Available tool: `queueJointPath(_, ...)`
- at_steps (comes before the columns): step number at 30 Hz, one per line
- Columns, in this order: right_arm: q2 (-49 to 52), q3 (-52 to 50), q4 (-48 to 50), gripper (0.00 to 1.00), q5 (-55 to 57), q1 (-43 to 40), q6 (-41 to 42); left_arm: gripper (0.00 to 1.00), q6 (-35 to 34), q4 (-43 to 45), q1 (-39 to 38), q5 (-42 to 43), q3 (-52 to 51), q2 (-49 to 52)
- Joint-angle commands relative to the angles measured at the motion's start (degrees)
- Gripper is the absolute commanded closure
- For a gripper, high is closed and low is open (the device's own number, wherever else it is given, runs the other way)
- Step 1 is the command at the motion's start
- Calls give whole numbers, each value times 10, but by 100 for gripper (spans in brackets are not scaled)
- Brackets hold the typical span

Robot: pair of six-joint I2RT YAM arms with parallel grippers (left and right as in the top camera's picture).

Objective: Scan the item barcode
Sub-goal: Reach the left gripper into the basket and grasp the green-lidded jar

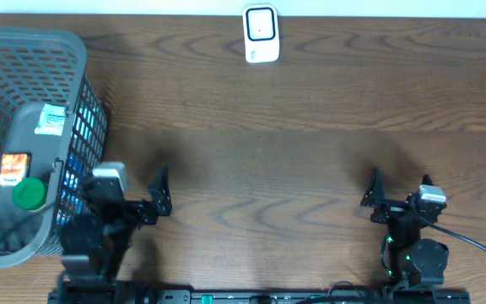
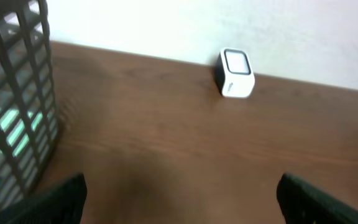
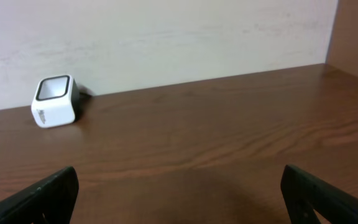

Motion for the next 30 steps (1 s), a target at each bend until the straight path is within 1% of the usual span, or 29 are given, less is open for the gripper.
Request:
queueJointPath(1,-3,-1,-2,1,7,3,6,2,-2,-78,-2,8,148,92)
queueJointPath(2,-3,-1,-2,1,6,3,6,2,-2,-144,-2,14,222,134)
queueJointPath(3,-3,-1,-2,1,6,3,6,2,-1,-182,-2,12,251,151)
queueJointPath(4,-3,-1,-2,1,6,3,6,2,18,-212,-1,-1,273,165)
queueJointPath(6,-3,-1,-2,1,6,3,6,2,24,-238,-2,-3,297,183)
queueJointPath(9,-3,-1,-2,1,6,3,6,2,24,-244,-2,0,324,194)
queueJointPath(12,-3,-1,-2,1,6,3,6,2,26,-266,-1,-9,388,208)
queueJointPath(15,-3,-1,-2,1,6,3,6,2,26,-318,-1,-54,475,241)
queueJointPath(17,-3,-1,-2,1,6,3,6,2,21,-383,-1,-119,551,280)
queueJointPath(19,-3,-1,-2,1,6,3,6,3,-2,-454,-1,-189,633,332)
queueJointPath(20,-3,-1,-2,1,7,3,6,2,-31,-507,0,-236,703,379)
queueJointPath(21,-3,-1,-2,1,6,3,6,2,-53,-539,6,-259,749,411)
queueJointPath(24,-3,-1,-2,1,6,3,6,2,-79,-603,43,-277,852,489)
queueJointPath(26,-3,-1,-2,1,6,3,6,2,-101,-629,74,-276,894,529)
queueJointPath(28,-3,-1,-2,1,6,3,6,2,-137,-654,115,-277,918,565)
queueJointPath(30,-3,-1,-2,1,6,3,6,2,-189,-668,161,-276,919,588)
